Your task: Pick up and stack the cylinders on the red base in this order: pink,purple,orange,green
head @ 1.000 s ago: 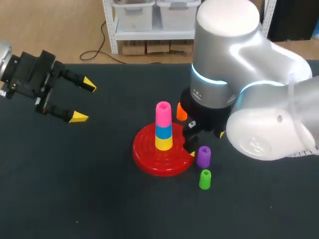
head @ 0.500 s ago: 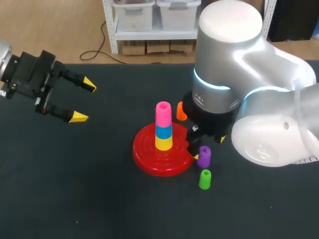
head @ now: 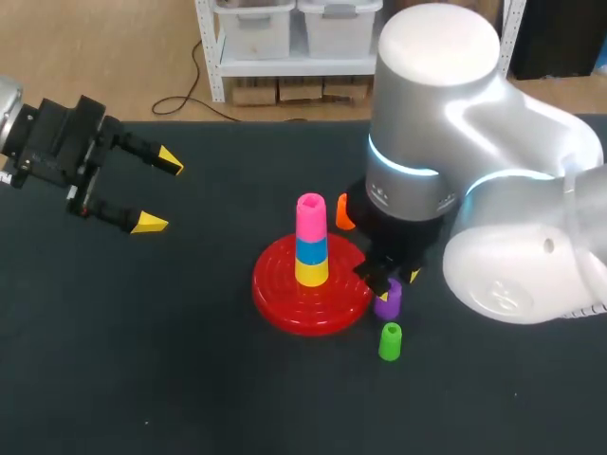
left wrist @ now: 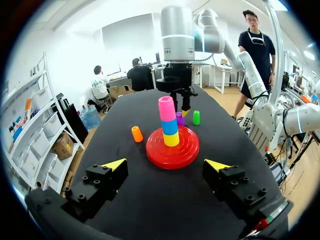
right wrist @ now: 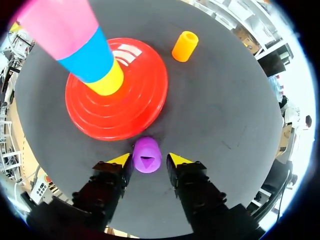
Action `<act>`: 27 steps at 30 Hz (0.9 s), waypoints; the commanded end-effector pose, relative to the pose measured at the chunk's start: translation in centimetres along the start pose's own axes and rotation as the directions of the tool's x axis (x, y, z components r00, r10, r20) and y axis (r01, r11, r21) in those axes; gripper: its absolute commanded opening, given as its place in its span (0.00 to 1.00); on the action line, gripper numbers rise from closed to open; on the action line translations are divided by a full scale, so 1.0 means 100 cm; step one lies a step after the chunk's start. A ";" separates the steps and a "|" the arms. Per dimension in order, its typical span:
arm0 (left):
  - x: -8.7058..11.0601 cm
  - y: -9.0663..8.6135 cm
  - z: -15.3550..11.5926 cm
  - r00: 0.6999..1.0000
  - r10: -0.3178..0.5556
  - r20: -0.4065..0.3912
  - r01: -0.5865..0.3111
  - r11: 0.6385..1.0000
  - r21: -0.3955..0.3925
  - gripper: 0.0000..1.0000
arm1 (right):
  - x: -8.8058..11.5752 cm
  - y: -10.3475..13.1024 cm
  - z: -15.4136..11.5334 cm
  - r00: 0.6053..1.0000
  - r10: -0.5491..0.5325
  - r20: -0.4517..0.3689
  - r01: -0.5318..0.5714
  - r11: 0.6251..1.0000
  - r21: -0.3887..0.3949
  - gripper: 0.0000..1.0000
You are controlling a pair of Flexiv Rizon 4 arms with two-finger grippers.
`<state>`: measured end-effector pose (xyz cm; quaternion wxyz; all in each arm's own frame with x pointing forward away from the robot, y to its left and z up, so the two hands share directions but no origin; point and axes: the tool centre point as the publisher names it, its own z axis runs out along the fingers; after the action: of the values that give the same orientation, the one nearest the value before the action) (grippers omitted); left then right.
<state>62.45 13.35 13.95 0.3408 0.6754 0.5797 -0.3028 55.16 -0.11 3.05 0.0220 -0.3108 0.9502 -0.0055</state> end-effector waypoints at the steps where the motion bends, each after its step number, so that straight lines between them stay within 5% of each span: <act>1: 0.001 0.000 0.000 1.000 0.003 0.003 -0.003 1.000 0.000 1.00 | 0.001 0.001 0.000 1.000 -0.003 0.006 0.003 1.000 0.001 0.44; 12: 0.001 0.000 0.000 1.000 0.003 0.003 -0.003 1.000 0.000 1.00 | 0.001 0.002 0.000 1.000 -0.008 0.004 0.008 1.000 0.005 0.33; 17: 0.001 0.000 0.000 1.000 0.003 0.003 -0.003 1.000 0.000 1.00 | 0.001 0.003 0.001 1.000 -0.007 0.002 0.007 1.000 0.004 0.00; 27: 0.001 0.000 0.000 1.000 0.003 0.003 -0.003 1.000 0.000 1.00 | 0.000 0.004 -0.002 1.000 -0.010 -0.001 0.010 1.000 0.006 0.00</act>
<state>62.45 13.35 13.95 0.3408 0.6754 0.5797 -0.3028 54.99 0.11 3.03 0.0221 -0.3160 0.9485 -0.0073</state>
